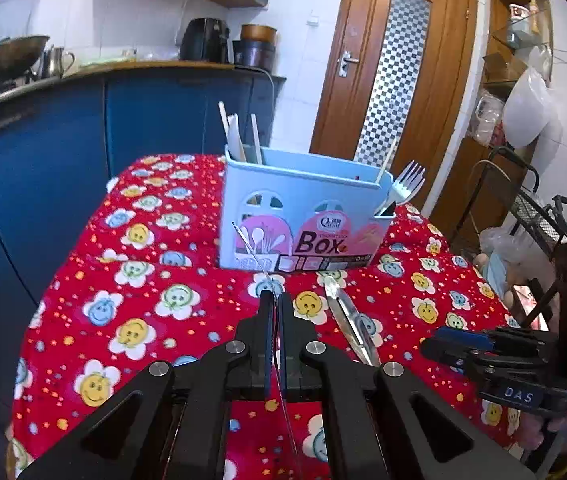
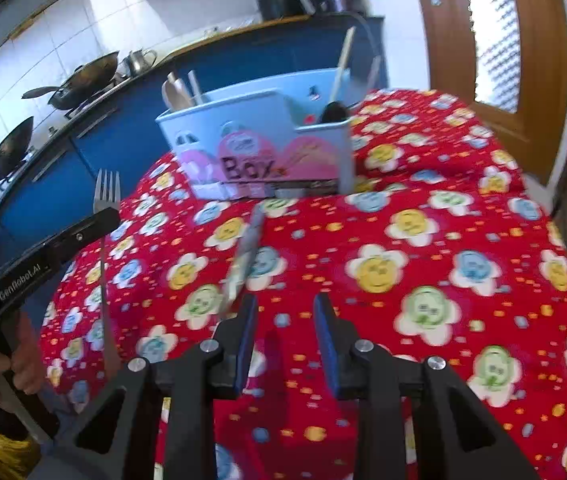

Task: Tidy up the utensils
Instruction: 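Lift the fork and knife and carry both over the blue box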

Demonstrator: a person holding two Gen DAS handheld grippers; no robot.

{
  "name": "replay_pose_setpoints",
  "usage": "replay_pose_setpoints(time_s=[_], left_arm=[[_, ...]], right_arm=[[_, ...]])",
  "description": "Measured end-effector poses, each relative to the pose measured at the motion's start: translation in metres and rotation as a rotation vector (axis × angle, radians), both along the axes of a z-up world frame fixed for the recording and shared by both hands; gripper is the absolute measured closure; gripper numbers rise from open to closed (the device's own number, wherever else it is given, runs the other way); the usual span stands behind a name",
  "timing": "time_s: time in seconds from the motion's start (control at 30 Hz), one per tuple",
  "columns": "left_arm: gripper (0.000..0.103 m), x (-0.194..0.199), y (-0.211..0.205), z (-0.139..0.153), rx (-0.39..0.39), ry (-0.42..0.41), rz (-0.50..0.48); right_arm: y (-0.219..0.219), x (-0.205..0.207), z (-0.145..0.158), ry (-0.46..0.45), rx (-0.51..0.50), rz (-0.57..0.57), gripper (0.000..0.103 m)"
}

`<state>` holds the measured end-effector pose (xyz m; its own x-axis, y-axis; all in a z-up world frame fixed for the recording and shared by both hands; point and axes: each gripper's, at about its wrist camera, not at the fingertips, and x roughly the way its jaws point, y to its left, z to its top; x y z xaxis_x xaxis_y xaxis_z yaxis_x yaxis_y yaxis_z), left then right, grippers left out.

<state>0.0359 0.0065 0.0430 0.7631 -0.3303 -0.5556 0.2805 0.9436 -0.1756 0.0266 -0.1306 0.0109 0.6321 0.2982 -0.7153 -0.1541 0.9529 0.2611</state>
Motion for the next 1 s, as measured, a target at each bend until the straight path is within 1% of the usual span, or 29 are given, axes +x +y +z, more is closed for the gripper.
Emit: replay_pose_setpoints(time_s=[0.07, 0.17, 0.33, 0.47, 0.67, 0.73, 0.83, 0.87, 0.93, 0.97, 1.0], left_arm=[[0.101, -0.002, 0.004, 0.003, -0.006, -0.014, -0.003], [0.101, -0.005, 0.008, 0.007, 0.01, -0.046, 0.007], [0.101, -0.006, 0.017, 0.013, 0.008, -0.088, 0.018], [0.101, -0.004, 0.022, 0.015, 0.012, -0.11, 0.039], [0.101, 0.005, 0.024, 0.016, 0.026, -0.115, 0.05], [0.101, 0.008, 0.024, 0.015, 0.027, -0.111, 0.05], [0.101, 0.012, 0.022, 0.013, 0.024, -0.103, 0.047], [0.101, 0.013, 0.021, 0.013, 0.024, -0.104, 0.047], [0.101, 0.014, 0.021, 0.014, 0.021, -0.108, 0.048], [0.101, 0.015, 0.02, 0.016, 0.018, -0.109, 0.048], [0.101, 0.016, 0.019, 0.017, 0.014, -0.113, 0.048]], right_arm=[[0.006, 0.007, -0.001, 0.025, -0.007, 0.02, 0.071], [0.017, 0.019, -0.002, 0.048, -0.046, 0.047, 0.071], [0.031, 0.04, -0.003, 0.086, -0.06, 0.092, 0.071], [0.043, 0.051, -0.004, 0.12, -0.098, 0.099, 0.071], [0.046, 0.067, -0.011, 0.183, -0.092, 0.093, 0.071], [0.045, 0.073, -0.015, 0.213, -0.073, 0.101, 0.071], [0.043, 0.08, -0.016, 0.222, -0.051, 0.105, 0.072], [0.043, 0.083, -0.016, 0.225, -0.042, 0.108, 0.072], [0.043, 0.087, -0.017, 0.23, -0.04, 0.119, 0.084], [0.042, 0.088, -0.017, 0.23, -0.04, 0.118, 0.088], [0.041, 0.09, -0.018, 0.235, -0.031, 0.12, 0.094]])
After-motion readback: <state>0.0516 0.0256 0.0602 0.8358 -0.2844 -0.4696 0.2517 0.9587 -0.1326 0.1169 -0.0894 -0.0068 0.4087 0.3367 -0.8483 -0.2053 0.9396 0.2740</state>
